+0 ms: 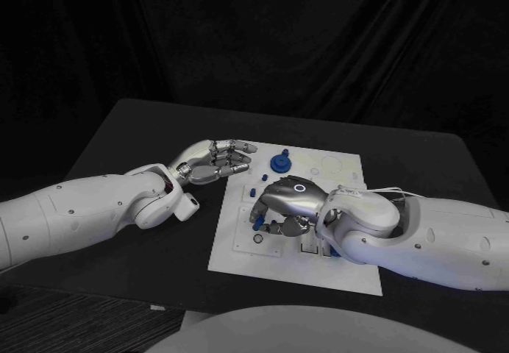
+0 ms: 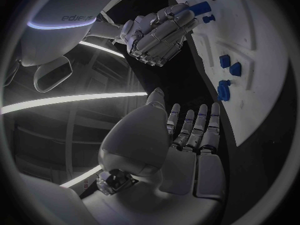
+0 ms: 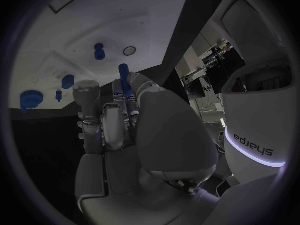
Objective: Assemble the parts on the task board
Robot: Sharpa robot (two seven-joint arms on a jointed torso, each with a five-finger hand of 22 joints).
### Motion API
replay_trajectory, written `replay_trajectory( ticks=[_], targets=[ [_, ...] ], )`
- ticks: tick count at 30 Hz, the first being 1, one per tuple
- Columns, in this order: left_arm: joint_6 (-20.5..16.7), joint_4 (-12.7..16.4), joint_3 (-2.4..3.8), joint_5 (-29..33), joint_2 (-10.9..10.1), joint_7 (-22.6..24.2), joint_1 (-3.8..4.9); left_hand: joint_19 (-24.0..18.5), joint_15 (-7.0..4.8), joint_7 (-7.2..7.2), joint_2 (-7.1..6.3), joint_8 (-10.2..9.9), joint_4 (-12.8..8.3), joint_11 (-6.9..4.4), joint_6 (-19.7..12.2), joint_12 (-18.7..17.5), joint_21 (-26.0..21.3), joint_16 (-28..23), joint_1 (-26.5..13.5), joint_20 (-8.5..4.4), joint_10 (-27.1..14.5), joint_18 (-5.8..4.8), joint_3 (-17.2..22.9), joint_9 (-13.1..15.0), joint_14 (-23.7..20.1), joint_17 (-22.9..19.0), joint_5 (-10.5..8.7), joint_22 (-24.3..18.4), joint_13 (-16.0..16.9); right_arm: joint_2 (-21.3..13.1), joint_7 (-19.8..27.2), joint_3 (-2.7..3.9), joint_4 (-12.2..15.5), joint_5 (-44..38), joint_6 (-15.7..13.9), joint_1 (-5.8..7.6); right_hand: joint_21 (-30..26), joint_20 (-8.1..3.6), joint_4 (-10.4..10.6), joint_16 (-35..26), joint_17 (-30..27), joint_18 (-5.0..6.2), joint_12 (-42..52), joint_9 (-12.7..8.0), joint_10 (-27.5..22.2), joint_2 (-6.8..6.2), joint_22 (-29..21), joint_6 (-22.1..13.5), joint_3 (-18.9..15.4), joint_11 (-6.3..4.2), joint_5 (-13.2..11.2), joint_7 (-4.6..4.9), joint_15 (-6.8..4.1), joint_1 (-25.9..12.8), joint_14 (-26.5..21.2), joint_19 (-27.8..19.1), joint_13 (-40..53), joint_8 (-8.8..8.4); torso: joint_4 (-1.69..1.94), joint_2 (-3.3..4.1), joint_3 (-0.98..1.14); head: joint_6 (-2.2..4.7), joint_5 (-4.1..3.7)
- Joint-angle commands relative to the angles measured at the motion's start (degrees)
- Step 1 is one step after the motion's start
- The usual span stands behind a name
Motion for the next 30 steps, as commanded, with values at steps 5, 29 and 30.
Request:
replay_trajectory(
  ticks=[5,29,30],
  targets=[
    [0.5,0.0,0.05,0.4,0.3,0.9,-0.07,0.4,-0.09,0.14,0.13,0.1,0.0,0.29,0.0,0.3,0.2,0.2,0.5,-0.12,-0.2,-0.84,-0.3,0.0,0.5,-0.1,0.46,-0.1,0.0,0.2,-1.6,0.03,-0.1,-4.0,4.8,-0.27,-0.8,-0.01,-0.2,-0.4,-0.3,-0.65,-0.2,0.0,0.6,-0.69,5.3,-0.2,0.3,-0.31,-0.5,0.19,-0.18,0.0,1.7,-0.4,0.1,-0.33,-0.20,-0.03,-0.03,-0.01,0.20],
    [0.4,-0.2,0.05,0.4,0.6,0.8,-0.12,0.4,-0.09,0.33,0.20,0.3,0.0,0.27,0.1,0.3,0.2,0.2,0.6,-0.13,-0.5,-0.87,-0.2,0.0,0.4,-0.2,0.59,-0.2,0.0,0.6,-1.4,0.01,0.2,-5.3,5.0,-1.10,-1.0,-0.01,-0.6,-0.6,-0.4,-0.59,-0.2,0.1,1.4,-0.77,5.2,0.2,0.6,-0.46,-0.8,0.12,-0.24,0.0,1.5,-0.6,0.3,-0.34,-0.10,-0.10,0.04,-0.01,0.22],
    [0.4,-0.2,0.05,0.4,0.7,0.8,-0.12,0.4,-0.09,0.33,0.20,0.3,0.0,0.27,0.1,0.3,0.2,0.2,0.6,-0.13,-0.5,-0.87,-0.2,0.0,0.4,-0.2,0.59,-0.2,0.0,0.6,-1.4,0.01,0.3,-5.3,4.9,-1.15,-1.1,-0.01,-0.6,-0.6,-0.4,-0.58,-0.2,0.1,1.5,-0.79,5.2,0.2,0.6,-0.48,-0.8,0.11,-0.25,0.0,1.5,-0.6,0.3,-0.34,-0.08,-0.10,0.03,-0.01,0.21]
  ],
)
